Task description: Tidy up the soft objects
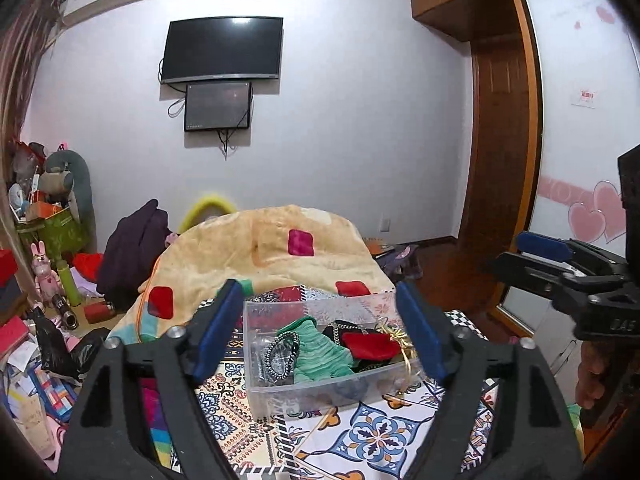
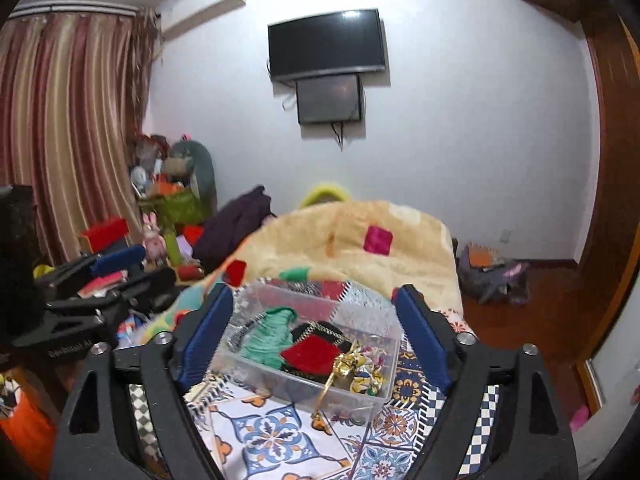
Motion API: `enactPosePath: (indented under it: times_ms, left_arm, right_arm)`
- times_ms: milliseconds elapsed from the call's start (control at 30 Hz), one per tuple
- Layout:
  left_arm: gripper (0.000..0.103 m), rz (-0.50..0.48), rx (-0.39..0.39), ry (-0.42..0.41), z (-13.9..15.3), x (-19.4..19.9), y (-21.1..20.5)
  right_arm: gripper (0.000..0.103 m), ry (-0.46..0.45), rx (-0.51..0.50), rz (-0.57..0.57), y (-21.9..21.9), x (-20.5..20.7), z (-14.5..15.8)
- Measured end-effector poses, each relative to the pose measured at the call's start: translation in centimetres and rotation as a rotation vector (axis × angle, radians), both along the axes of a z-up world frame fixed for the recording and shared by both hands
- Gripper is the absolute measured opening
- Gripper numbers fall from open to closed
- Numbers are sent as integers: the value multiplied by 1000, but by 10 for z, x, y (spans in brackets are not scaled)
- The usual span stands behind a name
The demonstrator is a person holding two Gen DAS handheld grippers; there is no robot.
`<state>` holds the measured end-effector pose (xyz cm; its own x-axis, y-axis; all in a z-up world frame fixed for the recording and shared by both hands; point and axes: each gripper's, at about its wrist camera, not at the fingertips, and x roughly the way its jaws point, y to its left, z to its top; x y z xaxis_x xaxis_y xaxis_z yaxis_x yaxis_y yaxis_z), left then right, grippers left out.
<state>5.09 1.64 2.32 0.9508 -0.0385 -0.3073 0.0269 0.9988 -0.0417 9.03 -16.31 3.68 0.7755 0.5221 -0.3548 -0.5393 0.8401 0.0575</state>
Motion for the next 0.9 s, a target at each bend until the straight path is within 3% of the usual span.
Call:
enactPosePath:
  times_ms: [67, 167, 900]
  left_arm:
    - [94, 16, 7, -13, 0, -4, -2]
    - [100, 26, 1, -26, -3, -8, -2]
    - [102, 15, 11, -45, -9, -20, -6]
  right_arm:
    - [88, -16, 10, 0, -1, -7, 1]
    - [103, -41, 22, 1, -3, -17, -1]
    - [103, -66, 25, -31, -6, -30, -10]
